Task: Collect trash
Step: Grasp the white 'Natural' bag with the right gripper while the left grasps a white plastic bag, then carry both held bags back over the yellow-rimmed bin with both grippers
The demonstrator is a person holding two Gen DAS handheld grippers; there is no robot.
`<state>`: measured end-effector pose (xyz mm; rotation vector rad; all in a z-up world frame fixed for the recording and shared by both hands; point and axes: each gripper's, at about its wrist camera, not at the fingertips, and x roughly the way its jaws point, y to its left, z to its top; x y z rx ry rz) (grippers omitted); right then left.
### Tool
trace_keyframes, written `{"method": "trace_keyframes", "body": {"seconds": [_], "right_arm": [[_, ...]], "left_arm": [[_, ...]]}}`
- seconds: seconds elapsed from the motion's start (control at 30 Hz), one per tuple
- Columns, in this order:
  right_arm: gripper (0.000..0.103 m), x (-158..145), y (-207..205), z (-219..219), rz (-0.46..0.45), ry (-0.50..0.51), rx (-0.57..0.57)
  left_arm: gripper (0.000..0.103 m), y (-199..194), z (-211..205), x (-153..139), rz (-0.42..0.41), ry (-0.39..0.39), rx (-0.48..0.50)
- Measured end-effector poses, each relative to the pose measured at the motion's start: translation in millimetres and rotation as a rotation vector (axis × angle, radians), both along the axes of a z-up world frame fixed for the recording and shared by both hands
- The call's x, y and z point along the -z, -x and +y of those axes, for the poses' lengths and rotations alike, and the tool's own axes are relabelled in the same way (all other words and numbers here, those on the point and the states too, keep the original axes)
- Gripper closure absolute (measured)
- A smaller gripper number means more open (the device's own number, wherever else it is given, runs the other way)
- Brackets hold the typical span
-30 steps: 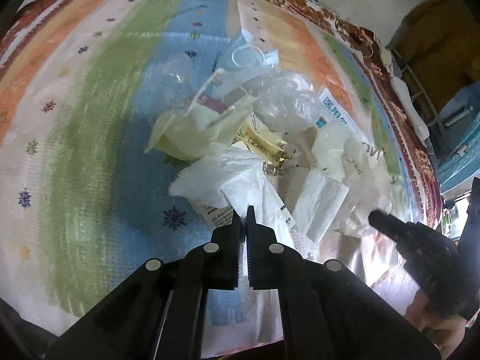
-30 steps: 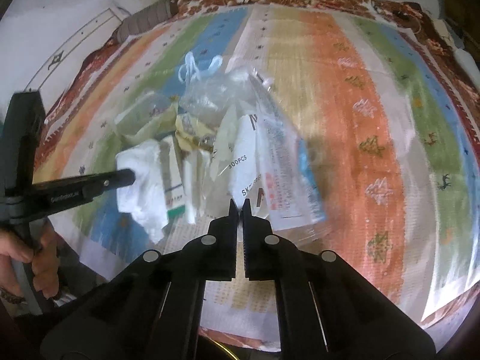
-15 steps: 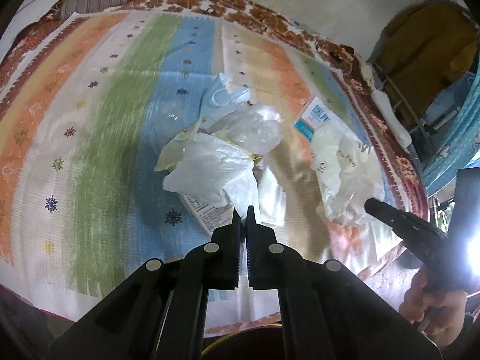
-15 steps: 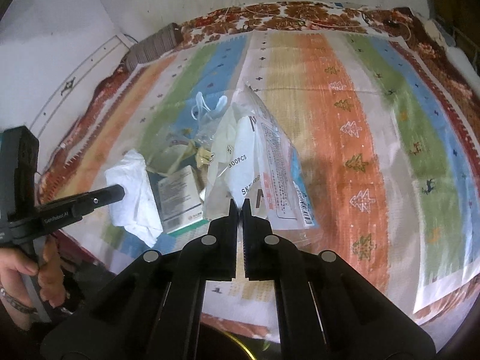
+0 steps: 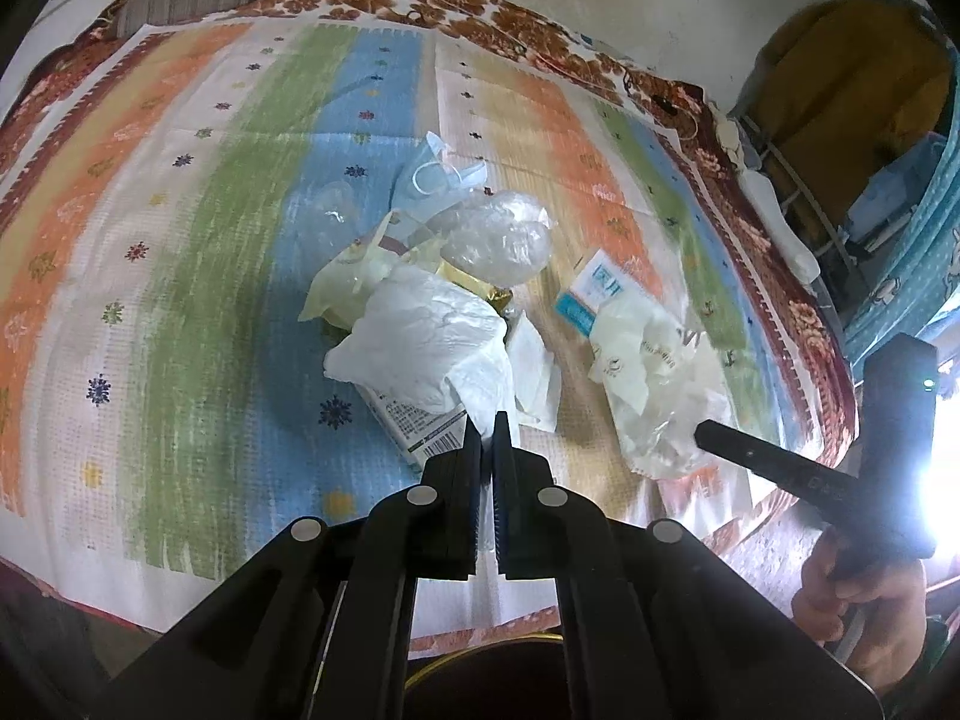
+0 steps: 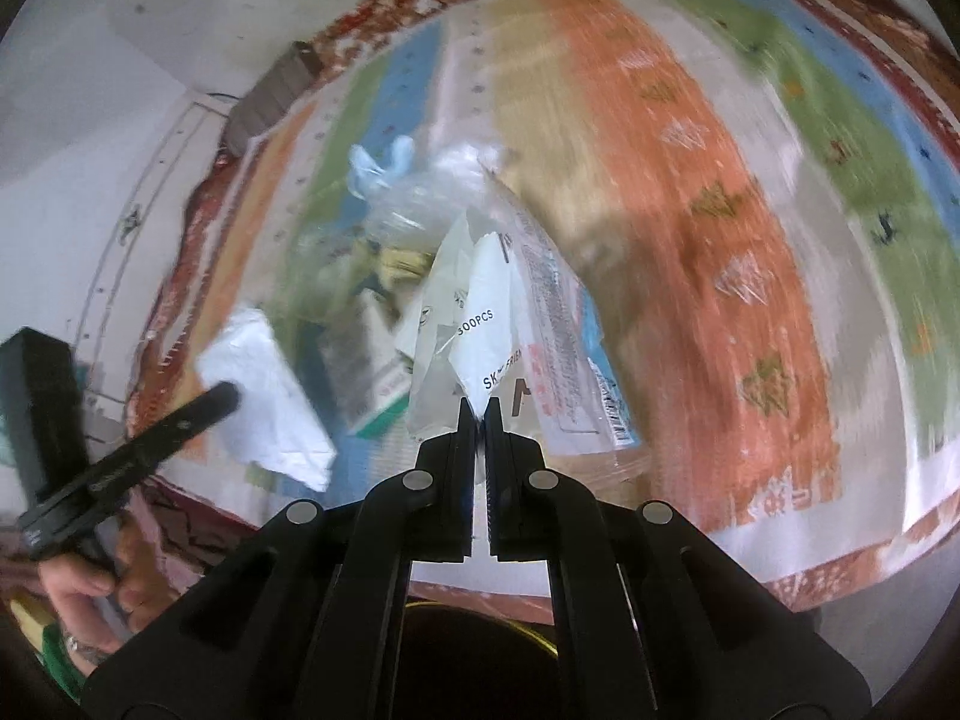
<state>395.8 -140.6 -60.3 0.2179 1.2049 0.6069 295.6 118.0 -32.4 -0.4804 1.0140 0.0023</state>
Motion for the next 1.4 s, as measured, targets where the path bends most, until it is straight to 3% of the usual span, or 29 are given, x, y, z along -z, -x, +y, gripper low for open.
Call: {"method": "trace_keyframes", "body": {"seconds": [0.17,0.4,0.97,1.23,1.4], "right_arm": [[0.101,23.1,-6.7,-3.4,0.037,0.055,0.012],[0.100,23.9,-7.4,3.5,0.006,0.088,-0.014],[0.100,-18.2,18.2,8.3,-0.137,0.111,-0.076],[0.101,-52.2,49.8,5.1,-0.235,0.098,-0.113],[0.101,-69.6,76.5,3.9,-0.294,0.092,-0.133]], "left_arm": [[0.100,-1.8,-2.4,4.0,0.011,-0.012,0.014],[0.100,-2.9,-3.1,6.7,0.016,-0.020,0.025],[0.100,18.7,-3.1,-25.2,-0.040,0.012,-0.005],[0.101,45.5,-8.3,-52.0,-0.104,-0.026,0.000],[0.101,66.3,-6.8,-66.9,-0.144,0.006,-0.012]]}}
